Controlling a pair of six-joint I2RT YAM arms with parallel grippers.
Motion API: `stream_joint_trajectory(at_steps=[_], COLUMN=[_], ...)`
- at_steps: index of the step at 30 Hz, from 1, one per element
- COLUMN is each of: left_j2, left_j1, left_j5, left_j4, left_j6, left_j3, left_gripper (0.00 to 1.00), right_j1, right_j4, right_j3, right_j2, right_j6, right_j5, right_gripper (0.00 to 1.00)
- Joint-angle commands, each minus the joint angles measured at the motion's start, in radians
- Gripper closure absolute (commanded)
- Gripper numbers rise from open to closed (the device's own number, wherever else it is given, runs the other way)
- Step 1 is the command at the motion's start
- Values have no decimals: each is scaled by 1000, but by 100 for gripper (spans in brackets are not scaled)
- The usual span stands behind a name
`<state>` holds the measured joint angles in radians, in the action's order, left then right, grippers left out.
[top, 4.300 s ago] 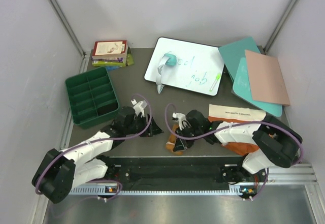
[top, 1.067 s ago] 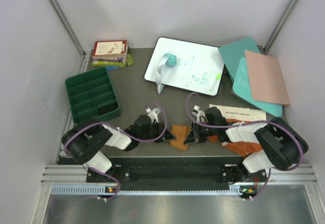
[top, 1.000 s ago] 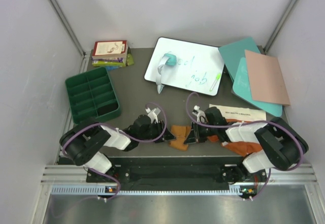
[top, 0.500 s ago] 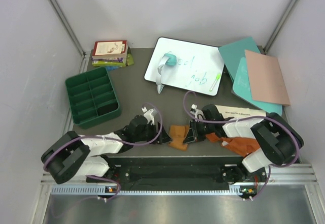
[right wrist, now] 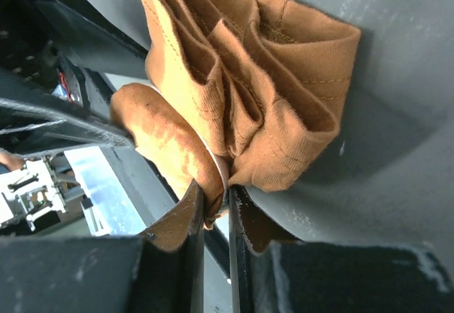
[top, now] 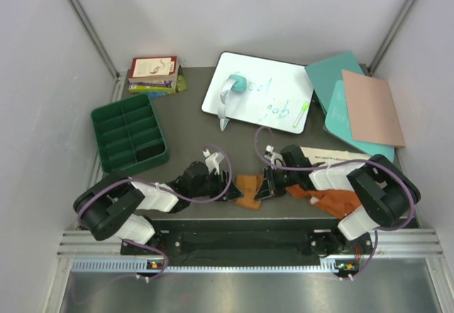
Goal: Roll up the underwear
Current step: Roll the underwear to the corner of the board.
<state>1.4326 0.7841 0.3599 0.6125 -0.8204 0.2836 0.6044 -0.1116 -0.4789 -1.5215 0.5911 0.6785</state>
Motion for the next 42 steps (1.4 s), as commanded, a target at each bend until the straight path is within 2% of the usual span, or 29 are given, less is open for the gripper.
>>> stream_joint_trajectory(at_steps=[1,3,6,7,8,9,10,11,13,14,16,17,20,24,28,35,42], left_j2=[64,81,118,129,132,134,123,114,77,65,34,29,41,86,130,190,209], left_j1=[-2,0,0,-2,0,-2,-2,-2,-5,-8,-14,-23,-45,-66,-83,-123,-146], left_j5=[21,25,39,42,47,47,44,36,16,8,-6,-3,39,105,129,169,198], left_j4=[78,95,127,125,115,101,83,54,-68,-120,-270,-310,-433,-517,-588,-651,-663], left_j6=[-17,-22,-31,-34,-39,-39,-37,-33,-11,-2,24,35,72,98,121,142,152], left_j3=[-43,-44,-40,-37,-34,-29,-26,-20,2,12,48,60,109,169,213,265,279], left_gripper=[50,55,77,89,94,98,100,100,100,100,100,100,100,100,100,100,100], right_j1=[11,11,11,11,9,11,11,9,11,11,26,40,141,314,499,659,718], right_j4=[20,18,29,38,73,98,140,206,281,312,389,407,414,337,248,136,119], right_j3=[0,0,-6,-10,-20,-27,-38,-59,-87,-119,-151,-182,-216,-211,-176,-102,-82], right_j2=[-69,-71,-65,-51,-40,-25,-8,36,87,140,193,216,300,353,340,288,173], right_j6=[-53,-54,-56,-57,-69,-80,-91,-117,-140,-161,-180,-200,-246,-304,-375,-435,-444], right_j5=[-148,-140,-142,-142,-145,-157,-171,-184,-235,-255,-304,-325,-448,-661,-786,-957,-1030], right_gripper=[100,100,100,100,100,98,91,81,74,62,51,42,31,28,27,27,29])
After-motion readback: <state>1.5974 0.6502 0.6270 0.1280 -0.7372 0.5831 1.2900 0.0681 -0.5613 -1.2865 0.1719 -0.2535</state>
